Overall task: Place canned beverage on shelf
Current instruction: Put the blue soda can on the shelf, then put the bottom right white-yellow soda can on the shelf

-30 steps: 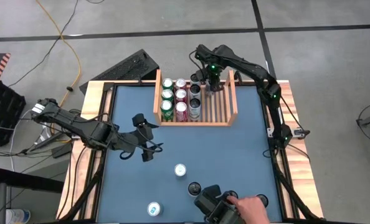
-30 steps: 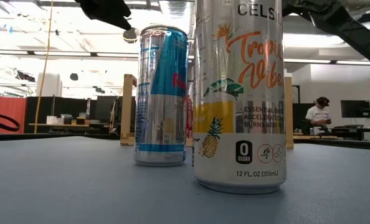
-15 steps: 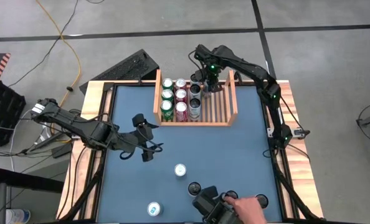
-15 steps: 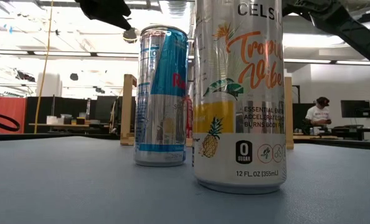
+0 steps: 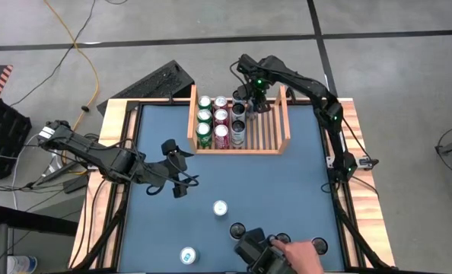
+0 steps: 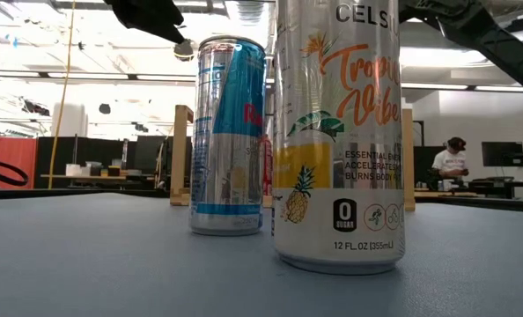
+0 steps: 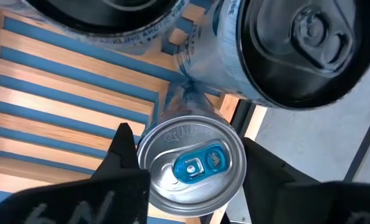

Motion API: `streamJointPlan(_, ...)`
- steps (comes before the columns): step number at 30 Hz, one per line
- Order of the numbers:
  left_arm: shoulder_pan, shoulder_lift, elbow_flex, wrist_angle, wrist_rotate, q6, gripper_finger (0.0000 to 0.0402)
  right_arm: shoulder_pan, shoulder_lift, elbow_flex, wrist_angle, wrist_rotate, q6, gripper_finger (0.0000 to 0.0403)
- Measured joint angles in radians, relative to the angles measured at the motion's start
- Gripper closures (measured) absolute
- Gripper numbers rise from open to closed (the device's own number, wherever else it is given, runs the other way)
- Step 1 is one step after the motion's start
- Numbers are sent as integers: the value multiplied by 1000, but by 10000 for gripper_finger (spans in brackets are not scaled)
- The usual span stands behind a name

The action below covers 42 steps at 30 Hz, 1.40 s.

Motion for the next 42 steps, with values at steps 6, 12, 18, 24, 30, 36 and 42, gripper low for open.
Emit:
streamJointPlan(6,0,0,0,0,-5,5,60,12,0,0,16,0,0,237)
streamJointPlan(12,0,0,0,0,-8,7,60,25,0,0,19,-2,3,224)
streamJointPlan(18,0,0,0,0,-11,7,60,26,-3,1,57,-3,79,202)
streamJointPlan(24,0,0,0,0,-11,6,60,26,-6,1,48,3,82,177)
streamJointPlan(30,0,0,0,0,-6,1,60,30,-62,1,44,3,90,175)
streamJointPlan(36,0,0,0,0,-5,1,60,30,-188,1,-3,3,199,175)
streamJointPlan(42,0,0,0,2,37,10,60,69,-346,1,-249,-16,597,175)
